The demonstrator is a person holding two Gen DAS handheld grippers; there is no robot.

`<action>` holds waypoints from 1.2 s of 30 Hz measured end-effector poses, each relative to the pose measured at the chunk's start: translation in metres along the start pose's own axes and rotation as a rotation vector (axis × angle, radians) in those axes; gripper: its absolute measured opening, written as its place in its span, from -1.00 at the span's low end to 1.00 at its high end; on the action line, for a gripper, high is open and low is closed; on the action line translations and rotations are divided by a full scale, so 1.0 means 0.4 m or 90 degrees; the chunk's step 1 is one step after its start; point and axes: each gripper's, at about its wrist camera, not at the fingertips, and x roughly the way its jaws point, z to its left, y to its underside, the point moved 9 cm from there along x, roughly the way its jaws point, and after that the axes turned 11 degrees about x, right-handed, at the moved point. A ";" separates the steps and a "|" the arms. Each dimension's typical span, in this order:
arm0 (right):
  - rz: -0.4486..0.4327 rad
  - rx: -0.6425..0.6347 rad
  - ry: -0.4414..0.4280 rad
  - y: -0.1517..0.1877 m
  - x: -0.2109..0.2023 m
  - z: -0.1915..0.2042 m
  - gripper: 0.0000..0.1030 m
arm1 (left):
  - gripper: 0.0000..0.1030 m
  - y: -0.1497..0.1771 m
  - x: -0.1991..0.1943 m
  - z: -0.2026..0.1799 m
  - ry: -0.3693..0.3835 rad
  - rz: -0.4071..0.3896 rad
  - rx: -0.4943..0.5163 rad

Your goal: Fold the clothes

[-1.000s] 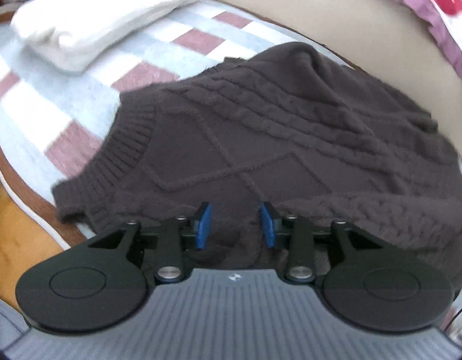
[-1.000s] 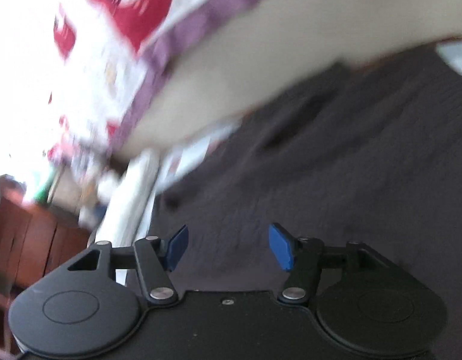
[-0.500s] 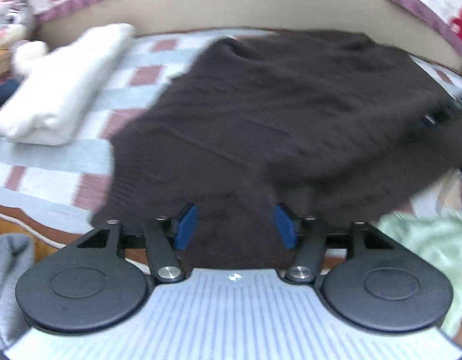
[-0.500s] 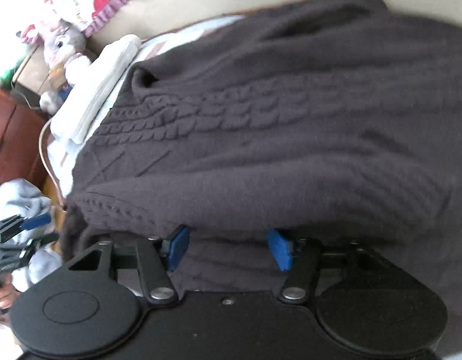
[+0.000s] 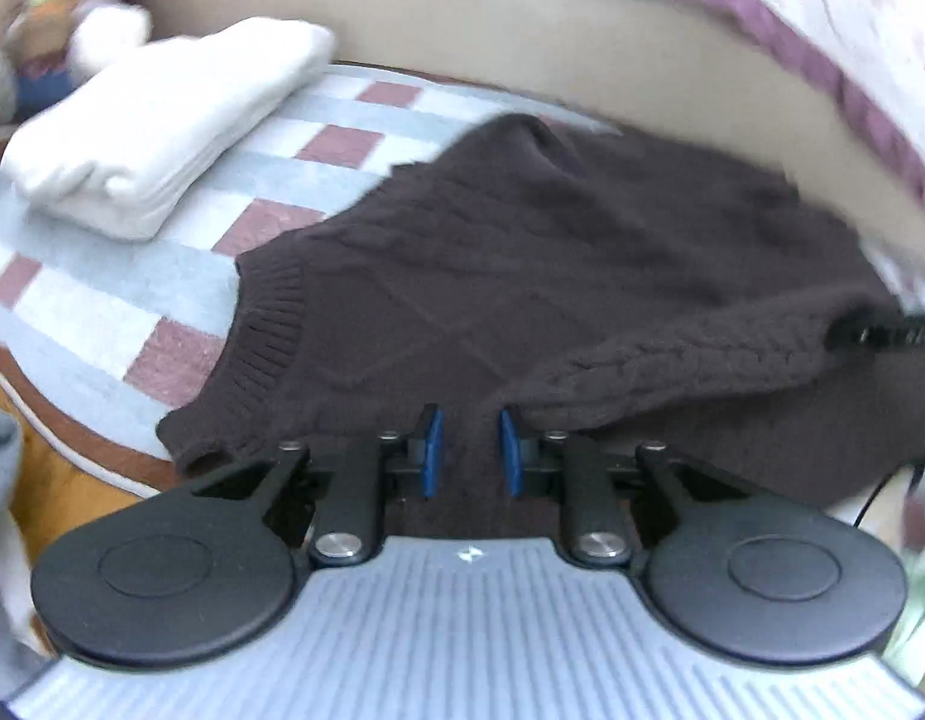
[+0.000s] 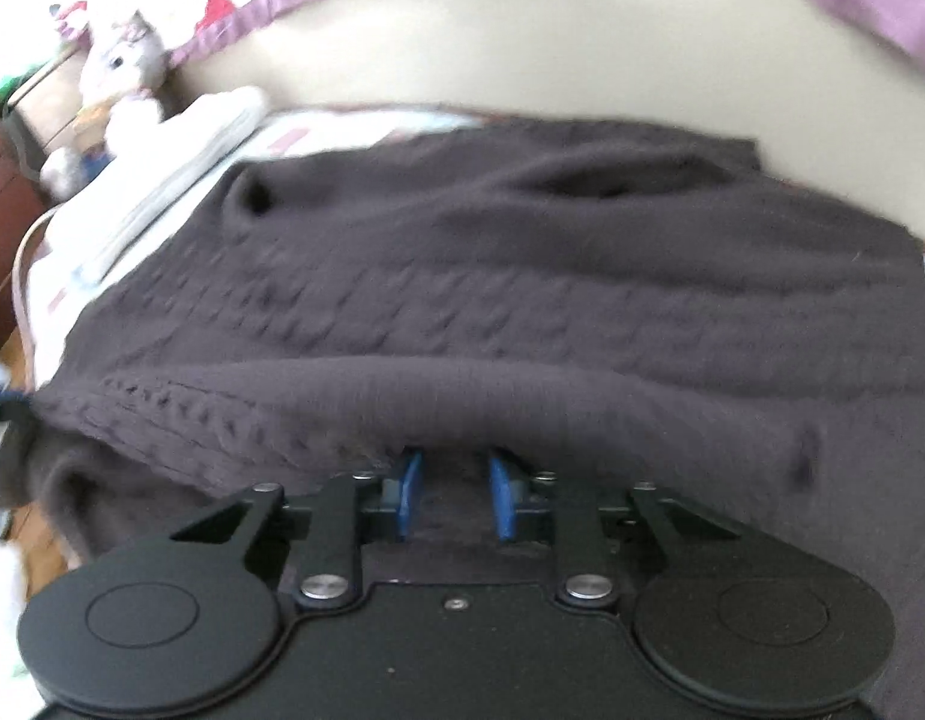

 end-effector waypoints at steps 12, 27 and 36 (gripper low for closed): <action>-0.110 0.133 0.057 -0.104 -0.054 -0.127 -0.20 | -0.60 0.019 0.086 0.016 -0.141 0.051 0.057; -0.013 0.286 0.008 -0.045 -0.009 -0.190 0.17 | 0.12 0.009 -0.015 0.056 -0.054 -0.034 -0.003; -0.140 0.128 0.111 -0.137 0.018 -0.171 0.17 | 0.34 -0.059 0.073 -0.079 0.034 -0.022 0.080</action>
